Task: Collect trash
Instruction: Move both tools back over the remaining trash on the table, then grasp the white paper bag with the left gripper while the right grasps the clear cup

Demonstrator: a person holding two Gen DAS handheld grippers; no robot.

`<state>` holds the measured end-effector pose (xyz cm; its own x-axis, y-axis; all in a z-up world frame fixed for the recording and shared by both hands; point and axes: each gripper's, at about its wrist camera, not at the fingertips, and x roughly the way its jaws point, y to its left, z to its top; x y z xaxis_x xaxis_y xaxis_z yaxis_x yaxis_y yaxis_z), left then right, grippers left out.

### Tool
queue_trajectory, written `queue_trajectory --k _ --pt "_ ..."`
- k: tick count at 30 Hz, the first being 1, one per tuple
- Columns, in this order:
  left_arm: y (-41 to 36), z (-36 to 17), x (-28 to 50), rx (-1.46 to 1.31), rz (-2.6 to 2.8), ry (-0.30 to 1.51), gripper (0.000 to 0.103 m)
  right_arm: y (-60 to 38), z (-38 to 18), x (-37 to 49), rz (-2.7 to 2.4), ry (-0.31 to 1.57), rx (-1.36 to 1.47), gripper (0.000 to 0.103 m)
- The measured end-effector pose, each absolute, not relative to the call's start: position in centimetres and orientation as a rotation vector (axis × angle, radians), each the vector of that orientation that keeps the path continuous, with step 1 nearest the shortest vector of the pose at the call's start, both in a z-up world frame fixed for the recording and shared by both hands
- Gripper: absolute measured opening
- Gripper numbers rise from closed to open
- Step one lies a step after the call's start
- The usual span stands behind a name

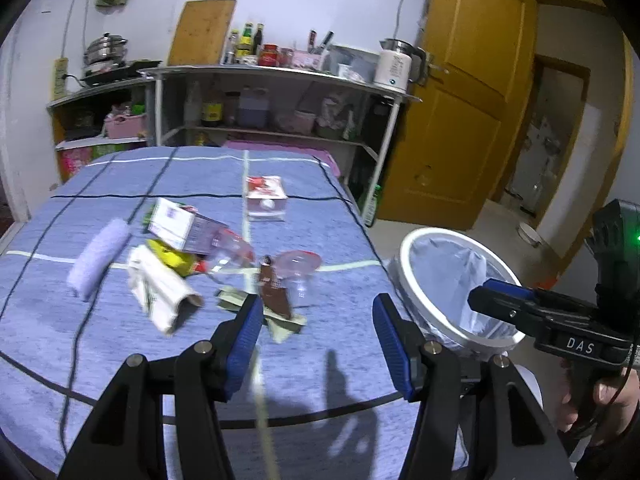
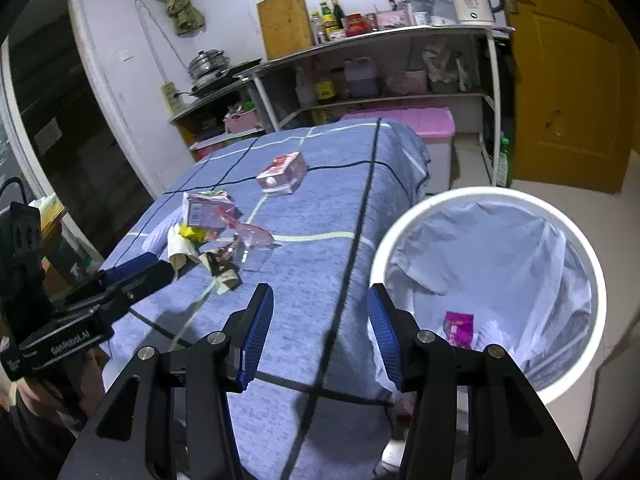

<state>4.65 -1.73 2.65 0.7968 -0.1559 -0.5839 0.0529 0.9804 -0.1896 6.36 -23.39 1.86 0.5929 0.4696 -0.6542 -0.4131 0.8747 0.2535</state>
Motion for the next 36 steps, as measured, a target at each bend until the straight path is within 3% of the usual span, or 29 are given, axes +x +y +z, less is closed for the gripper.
queue_trajectory --k 12,22,36 --pt "3.4 2.0 3.6 -0.244 0.008 0.612 0.059 -20.0 2.9 7.2 0.581 0.755 0.030 0.050" --pt "8.9 0.1 6.0 -0.251 0.145 0.645 0.059 -17.8 -0.3 10.8 0.597 0.846 -0.001 0.050" --pt "8.5 -1.7 8.7 -0.284 0.124 0.700 0.059 -13.0 -1.3 12.9 0.662 0.882 0.021 0.050"
